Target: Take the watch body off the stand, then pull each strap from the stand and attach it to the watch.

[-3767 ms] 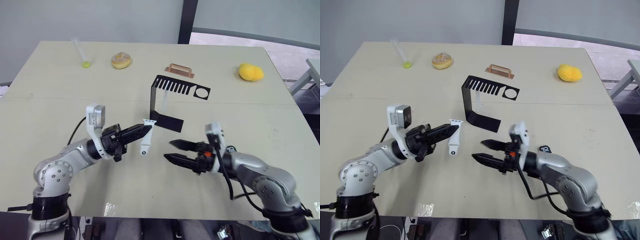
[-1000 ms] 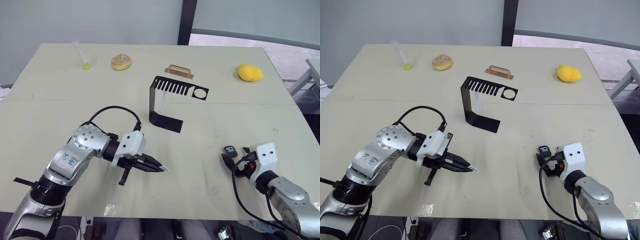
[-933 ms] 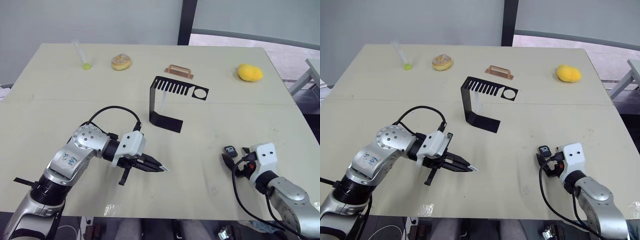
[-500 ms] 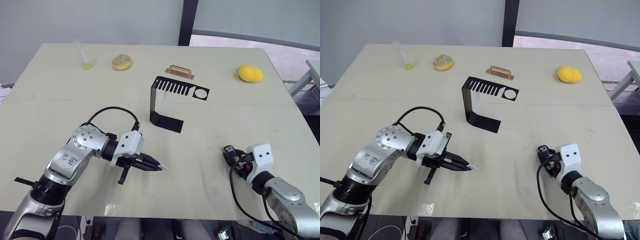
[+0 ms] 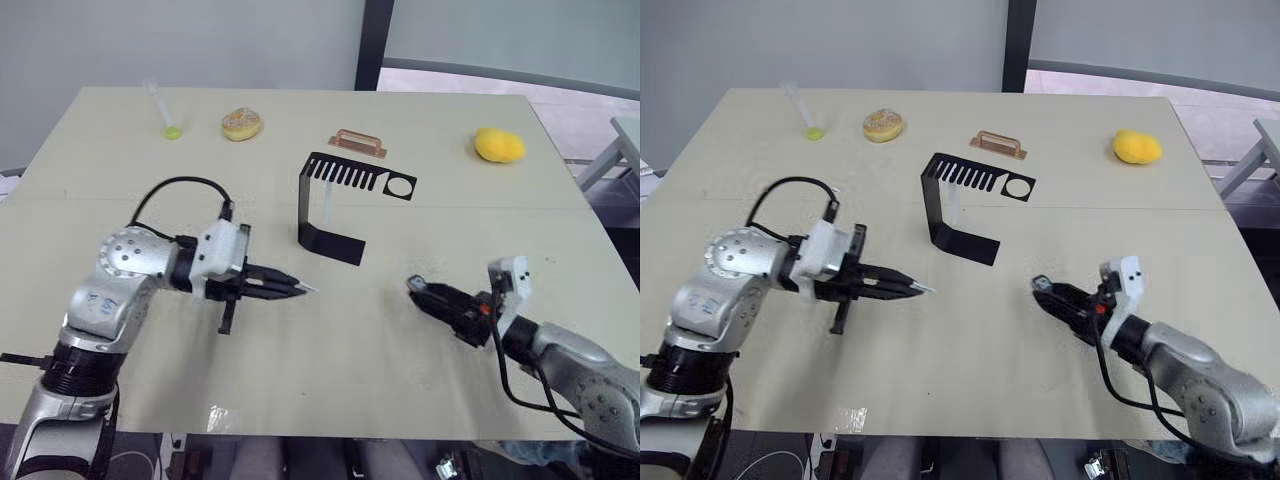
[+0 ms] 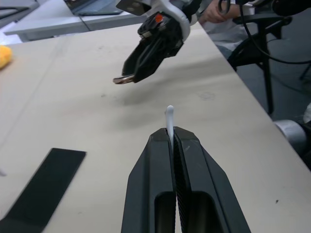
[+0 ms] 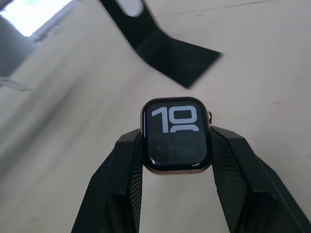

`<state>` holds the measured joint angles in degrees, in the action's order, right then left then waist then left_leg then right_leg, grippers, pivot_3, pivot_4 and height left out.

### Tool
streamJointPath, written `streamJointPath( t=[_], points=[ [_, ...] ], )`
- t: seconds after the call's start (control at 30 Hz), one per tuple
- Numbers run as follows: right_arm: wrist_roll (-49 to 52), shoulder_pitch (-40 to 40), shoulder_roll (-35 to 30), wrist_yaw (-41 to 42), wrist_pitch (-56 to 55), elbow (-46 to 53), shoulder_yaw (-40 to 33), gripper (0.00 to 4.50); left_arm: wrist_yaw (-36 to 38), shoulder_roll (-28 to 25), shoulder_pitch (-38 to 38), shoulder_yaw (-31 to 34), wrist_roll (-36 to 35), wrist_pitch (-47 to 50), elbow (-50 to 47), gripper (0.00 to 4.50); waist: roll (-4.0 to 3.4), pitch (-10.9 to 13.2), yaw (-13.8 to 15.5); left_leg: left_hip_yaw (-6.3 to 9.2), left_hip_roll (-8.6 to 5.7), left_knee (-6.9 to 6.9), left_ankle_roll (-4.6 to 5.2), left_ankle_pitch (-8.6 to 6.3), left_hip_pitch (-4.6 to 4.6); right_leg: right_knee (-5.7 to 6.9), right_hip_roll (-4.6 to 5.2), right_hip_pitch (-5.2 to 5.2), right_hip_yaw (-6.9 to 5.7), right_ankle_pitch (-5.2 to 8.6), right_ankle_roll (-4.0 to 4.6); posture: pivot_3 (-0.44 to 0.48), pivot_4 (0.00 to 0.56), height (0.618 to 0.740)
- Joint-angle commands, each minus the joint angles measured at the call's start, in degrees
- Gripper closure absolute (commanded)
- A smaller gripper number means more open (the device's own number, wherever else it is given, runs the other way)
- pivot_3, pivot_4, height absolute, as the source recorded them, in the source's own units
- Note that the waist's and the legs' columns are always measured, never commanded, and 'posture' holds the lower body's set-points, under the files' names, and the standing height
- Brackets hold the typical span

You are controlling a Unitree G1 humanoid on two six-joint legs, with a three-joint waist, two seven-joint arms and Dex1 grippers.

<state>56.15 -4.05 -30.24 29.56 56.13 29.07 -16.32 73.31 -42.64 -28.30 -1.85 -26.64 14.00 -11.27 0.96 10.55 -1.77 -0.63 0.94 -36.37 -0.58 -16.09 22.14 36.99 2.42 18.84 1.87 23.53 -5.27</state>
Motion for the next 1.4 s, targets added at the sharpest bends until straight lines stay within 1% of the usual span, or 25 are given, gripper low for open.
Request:
streamJointPath(
  t=[0.03, 0.1, 0.13, 0.23, 0.4, 0.6, 0.87, 1.07, 1.2, 1.4],
  points=[
    [10.38, -3.89, 2.56, -4.50, 7.21, -1.53, 2.36, 2.99, 0.28, -2.63, 0.32, 4.49, 1.48, -5.18, 1.42, 4.50, 0.00, 0.00, -0.01, 0.00, -0.01, 0.00, 0.00, 0.00, 0.00, 0.00, 0.02, 0.01, 0.00, 0.00, 0.00, 0.000, 0.150, 0.740],
    [14.59, -5.77, 3.85, -7.09, 10.38, -3.74, 3.60, 2.99, 0.56, -3.27, 0.30, 5.02, 1.92, -7.33, 1.76, 4.50, 0.00, 0.00, 0.08, 0.01, -0.01, 0.01, 0.02, -0.01, 0.06, 0.06, 0.05, 0.04, -0.01, 0.00, 0.00, 0.000, 0.150, 0.740],
    [16.12, -6.63, 4.37, -8.10, 11.78, -4.88, 4.45, 2.99, 0.52, -3.68, 0.34, 5.02, 1.31, -6.29, 1.16, 4.50, 0.00, 0.00, 0.19, 0.02, -0.02, 0.00, 0.04, -0.02, 0.09, 0.09, 0.07, 0.04, -0.02, 0.00, 0.00, 0.000, 0.150, 0.740],
    [21.41, -8.97, 6.08, -12.55, 14.79, -8.49, 5.86, 2.99, -0.11, -2.97, -0.65, 4.03, 1.71, -7.58, 0.17, 4.50, 0.00, 0.00, 0.15, 0.07, -0.05, -0.09, 0.14, -0.07, 0.18, 0.09, 0.14, 0.05, -0.04, -0.01, -0.02, 0.000, 0.150, 0.740],
    [28.40, -11.66, 6.99, -17.42, 16.20, -11.81, 7.30, 2.99, 0.75, -2.80, -1.57, -0.46, 6.75, -12.38, 0.21, 4.50, 0.00, 0.00, 0.01, 0.07, -0.06, -0.12, 0.16, -0.08, 0.21, 0.09, 0.13, 0.07, -0.05, -0.02, -0.03, 0.000, 0.150, 0.740],
    [31.06, -13.06, 7.13, -20.06, 15.41, -13.00, 9.03, 2.99, 0.19, -0.43, -3.50, -4.01, 9.29, -15.30, 0.63, 4.50, 0.00, 0.00, -0.07, 0.06, -0.05, -0.11, 0.16, -0.08, 0.23, 0.12, 0.11, 0.11, -0.05, -0.02, -0.03, 0.000, 0.150, 0.740],
    [35.75, -13.87, 7.86, -24.23, 13.32, -14.61, 10.58, 2.99, 0.58, 0.67, -4.51, -5.93, 11.02, -19.38, 2.41, 4.50, 0.00, 0.00, -0.12, 0.05, -0.04, -0.10, 0.16, -0.07, 0.28, 0.17, 0.10, 0.20, -0.04, -0.02, -0.03, 0.000, 0.150, 0.740],
    [37.24, -14.23, 7.46, -25.68, 12.13, -14.71, 11.76, 2.99, 0.09, 1.50, -4.15, -6.49, 11.55, -19.98, 2.30, 4.50, 0.00, 0.00, -0.10, 0.04, -0.04, -0.10, 0.16, -0.07, 0.33, 0.22, 0.10, 0.28, -0.03, -0.02, -0.03, 0.000, 0.150, 0.740],
    [37.18, -14.34, 7.37, -25.75, 11.36, -14.47, 12.26, 2.99, -0.36, 1.52, -4.07, -6.67, 12.01, -20.08, 2.60, 4.50, 0.00, 0.00, -0.10, 0.01, -0.04, -0.17, 0.18, -0.02, 0.61, 0.48, 0.10, 0.70, -0.01, -0.02, -0.03, 0.000, 0.150, 0.740],
    [37.38, -14.33, 7.05, -25.56, 10.61, -14.42, 12.75, 2.99, -1.61, 1.44, -4.32, -6.59, 13.31, -20.09, 2.96, 4.50, 0.00, 0.00, -0.05, 0.05, -0.04, -0.42, 0.19, 0.00, 0.89, 0.62, 0.10, 0.91, -0.04, -0.02, -0.03, 0.000, 0.150, 0.740]
  ],
)
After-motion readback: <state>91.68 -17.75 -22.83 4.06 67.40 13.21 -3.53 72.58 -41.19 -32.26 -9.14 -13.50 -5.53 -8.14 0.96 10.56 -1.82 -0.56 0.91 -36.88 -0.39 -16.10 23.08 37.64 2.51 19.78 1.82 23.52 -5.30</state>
